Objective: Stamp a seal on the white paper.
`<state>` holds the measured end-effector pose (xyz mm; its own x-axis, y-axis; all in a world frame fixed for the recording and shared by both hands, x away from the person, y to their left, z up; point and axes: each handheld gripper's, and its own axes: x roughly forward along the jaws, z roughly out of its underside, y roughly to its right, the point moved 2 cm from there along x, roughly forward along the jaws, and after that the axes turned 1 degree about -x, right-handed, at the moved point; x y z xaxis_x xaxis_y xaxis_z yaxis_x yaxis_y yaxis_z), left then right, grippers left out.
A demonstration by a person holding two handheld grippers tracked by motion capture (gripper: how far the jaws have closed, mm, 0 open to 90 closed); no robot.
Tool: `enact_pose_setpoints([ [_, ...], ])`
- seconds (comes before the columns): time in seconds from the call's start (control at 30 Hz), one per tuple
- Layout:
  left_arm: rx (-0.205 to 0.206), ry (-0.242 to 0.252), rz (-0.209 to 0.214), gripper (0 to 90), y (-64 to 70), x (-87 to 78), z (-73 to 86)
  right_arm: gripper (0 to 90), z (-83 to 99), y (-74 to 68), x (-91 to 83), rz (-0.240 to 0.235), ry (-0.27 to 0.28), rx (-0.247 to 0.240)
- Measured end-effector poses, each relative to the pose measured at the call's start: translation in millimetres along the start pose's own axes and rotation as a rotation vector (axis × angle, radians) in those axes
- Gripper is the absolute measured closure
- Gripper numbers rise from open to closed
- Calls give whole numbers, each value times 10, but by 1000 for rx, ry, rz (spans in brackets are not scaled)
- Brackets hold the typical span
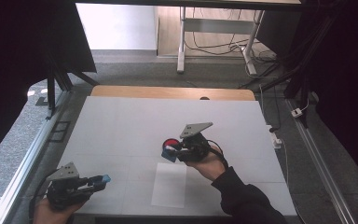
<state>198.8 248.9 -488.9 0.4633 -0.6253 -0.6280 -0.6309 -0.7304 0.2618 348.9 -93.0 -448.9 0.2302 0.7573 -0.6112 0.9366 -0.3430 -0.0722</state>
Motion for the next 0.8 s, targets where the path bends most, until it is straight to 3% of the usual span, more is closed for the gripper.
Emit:
enact_pose_setpoints([
  [0.43,-2,0,0,684,-1,0,-1,715,70,-109,-79,-20,-3,-7],
  [0.8,-1,0,-1,684,-1,1,-1,716,181,-202,-75,-25,-36,-22],
])
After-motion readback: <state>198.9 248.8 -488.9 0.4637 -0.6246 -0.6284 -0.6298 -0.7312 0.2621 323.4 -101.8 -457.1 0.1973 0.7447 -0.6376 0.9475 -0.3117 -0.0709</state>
